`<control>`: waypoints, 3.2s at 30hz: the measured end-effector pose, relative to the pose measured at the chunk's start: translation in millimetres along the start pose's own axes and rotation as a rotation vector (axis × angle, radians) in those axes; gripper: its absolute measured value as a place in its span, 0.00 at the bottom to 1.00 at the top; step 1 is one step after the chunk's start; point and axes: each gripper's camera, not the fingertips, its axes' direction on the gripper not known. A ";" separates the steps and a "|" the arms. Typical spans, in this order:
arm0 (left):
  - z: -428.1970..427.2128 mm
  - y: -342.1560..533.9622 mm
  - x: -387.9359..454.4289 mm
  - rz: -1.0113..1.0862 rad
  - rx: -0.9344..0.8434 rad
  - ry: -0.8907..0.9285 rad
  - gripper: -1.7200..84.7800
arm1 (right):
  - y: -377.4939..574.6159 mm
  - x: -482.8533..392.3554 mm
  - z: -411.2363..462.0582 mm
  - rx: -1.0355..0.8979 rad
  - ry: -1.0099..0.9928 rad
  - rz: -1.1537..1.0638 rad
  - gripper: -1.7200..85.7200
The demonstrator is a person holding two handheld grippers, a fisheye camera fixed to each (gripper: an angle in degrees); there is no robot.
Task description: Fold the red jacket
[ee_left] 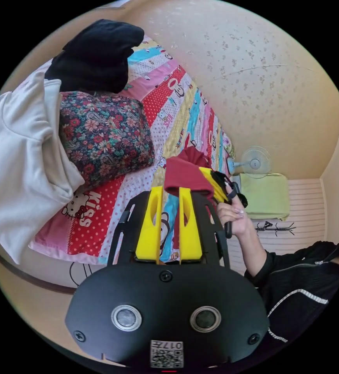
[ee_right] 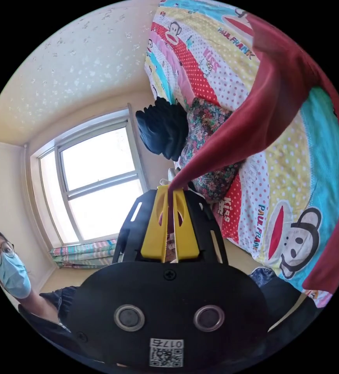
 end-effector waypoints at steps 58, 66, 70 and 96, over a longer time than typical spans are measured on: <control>239.4 -173.4 430.5 0.594 -0.189 -0.499 0.03 | 153.3 195.8 -375.7 0.482 0.913 -0.101 0.08; 162.1 -150.2 499.1 0.544 -0.076 -0.330 0.04 | 209.2 134.8 -342.8 0.479 1.010 -0.294 0.10; 208.2 -124.6 537.3 0.618 -0.168 -0.353 0.03 | 198.5 189.6 -301.3 0.291 1.071 -0.167 0.11; 327.1 -90.5 525.5 0.581 -0.452 -0.413 0.02 | 219.6 204.4 -480.3 -0.015 1.623 0.012 0.06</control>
